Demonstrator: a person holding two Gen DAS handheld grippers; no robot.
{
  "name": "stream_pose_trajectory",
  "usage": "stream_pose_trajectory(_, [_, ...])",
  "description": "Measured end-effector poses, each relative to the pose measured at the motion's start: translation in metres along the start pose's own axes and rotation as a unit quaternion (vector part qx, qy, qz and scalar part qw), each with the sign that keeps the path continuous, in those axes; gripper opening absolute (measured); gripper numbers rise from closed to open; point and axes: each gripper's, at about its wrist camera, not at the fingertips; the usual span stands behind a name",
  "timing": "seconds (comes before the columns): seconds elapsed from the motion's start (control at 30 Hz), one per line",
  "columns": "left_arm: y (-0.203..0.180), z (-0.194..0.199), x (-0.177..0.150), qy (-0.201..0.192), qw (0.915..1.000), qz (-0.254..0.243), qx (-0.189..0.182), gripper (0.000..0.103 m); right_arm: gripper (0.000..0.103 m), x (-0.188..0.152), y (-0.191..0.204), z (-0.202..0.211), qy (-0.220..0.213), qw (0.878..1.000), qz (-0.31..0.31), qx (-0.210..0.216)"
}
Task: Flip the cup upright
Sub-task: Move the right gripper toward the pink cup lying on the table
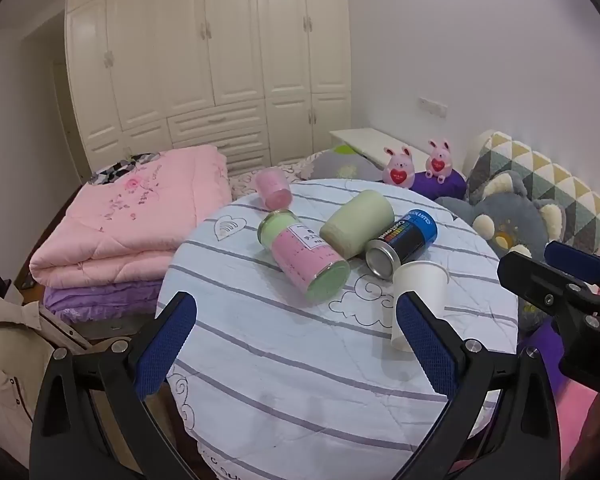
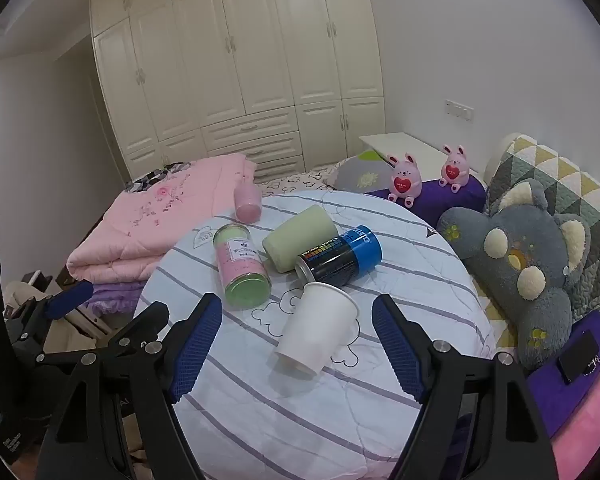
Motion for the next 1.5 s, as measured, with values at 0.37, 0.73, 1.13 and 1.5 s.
stream_pose_trajectory(0.37, [0.003,0.004,0.001,0.0,1.0,0.002,-0.006,0.101,0.079,0.001,0.007,0.004,-0.001,1.0,0.004,-0.002])
stream_pose_trajectory(0.73, [0.009,0.013,0.004,0.0,0.9999,0.012,-0.012,0.101,0.079,0.006,0.02,0.003,-0.004,1.0,0.011,-0.006])
stream_pose_trajectory(1.13, [0.014,0.011,0.005,0.0,0.9998,0.014,-0.013,0.101,0.079,0.009,0.024,-0.001,0.001,1.0,0.012,-0.012])
stream_pose_trajectory(1.5, [0.022,0.004,0.013,-0.004,0.9998,0.015,-0.016,0.101,0.079,0.018,0.021,-0.007,0.002,1.0,0.011,-0.025])
Point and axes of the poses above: each gripper's, at about its wrist camera, not at the fingertips, and z roughly against the way its jaws point, y to its left, x to its top, and after that the axes turned 1 degree about z, right-handed
